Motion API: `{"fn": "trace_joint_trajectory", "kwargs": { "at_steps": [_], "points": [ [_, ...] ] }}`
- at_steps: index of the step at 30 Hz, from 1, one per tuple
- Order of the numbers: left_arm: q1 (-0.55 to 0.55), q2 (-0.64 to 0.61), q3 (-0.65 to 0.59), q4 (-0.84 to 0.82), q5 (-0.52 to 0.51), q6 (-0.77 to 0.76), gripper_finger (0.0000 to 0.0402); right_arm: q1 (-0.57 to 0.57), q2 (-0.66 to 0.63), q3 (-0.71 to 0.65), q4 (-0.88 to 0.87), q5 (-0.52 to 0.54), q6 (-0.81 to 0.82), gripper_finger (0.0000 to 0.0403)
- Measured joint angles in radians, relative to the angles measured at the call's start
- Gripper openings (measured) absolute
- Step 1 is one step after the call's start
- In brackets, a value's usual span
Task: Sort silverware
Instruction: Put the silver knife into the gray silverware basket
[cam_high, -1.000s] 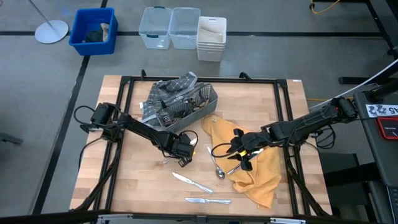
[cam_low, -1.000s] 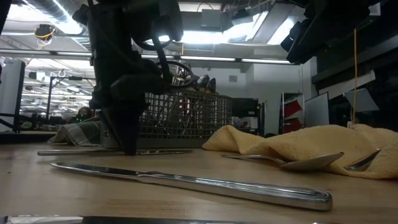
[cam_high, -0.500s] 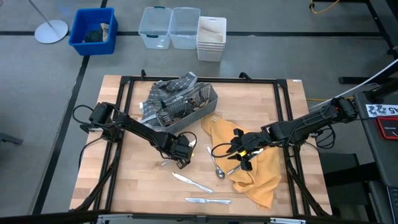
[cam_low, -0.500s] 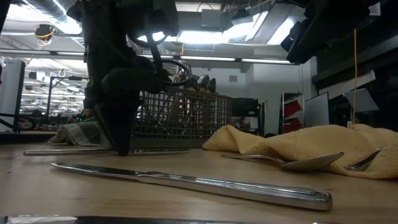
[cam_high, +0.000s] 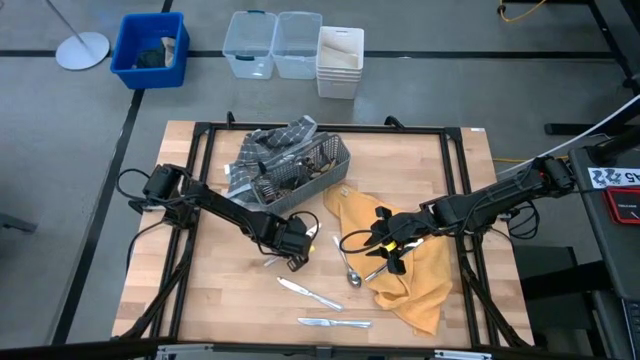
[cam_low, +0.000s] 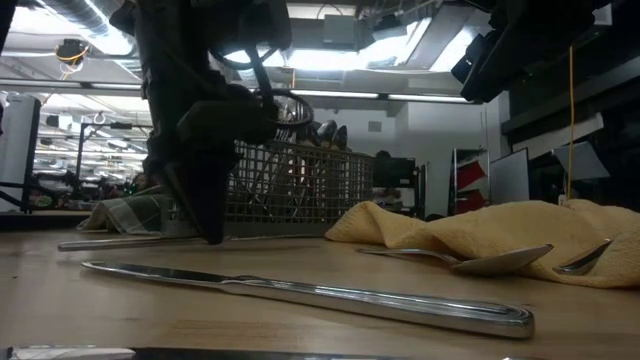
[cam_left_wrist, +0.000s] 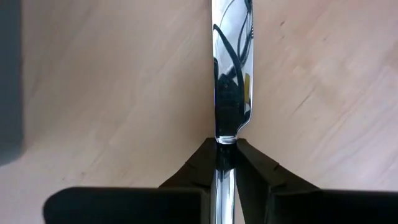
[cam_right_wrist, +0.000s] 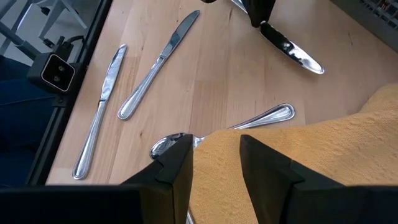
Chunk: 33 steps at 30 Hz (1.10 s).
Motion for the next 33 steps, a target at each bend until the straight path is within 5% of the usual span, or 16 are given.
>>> {"fn": "trace_joint_trajectory", "kwargs": {
  "at_steps": [20, 33],
  "points": [
    [0.001, -0.169, 0.002, 0.143, -0.026, 0.021, 0.0034, 0.0, -0.003, 0.001, -0.004, 0.0, -0.008, 0.0133],
    [0.003, -0.342, 0.002, 0.137, -0.251, 0.137, 0.0037, 0.0, -0.004, 0.151, -0.189, 0.096, -0.109, 0.0133]
  ]
}}
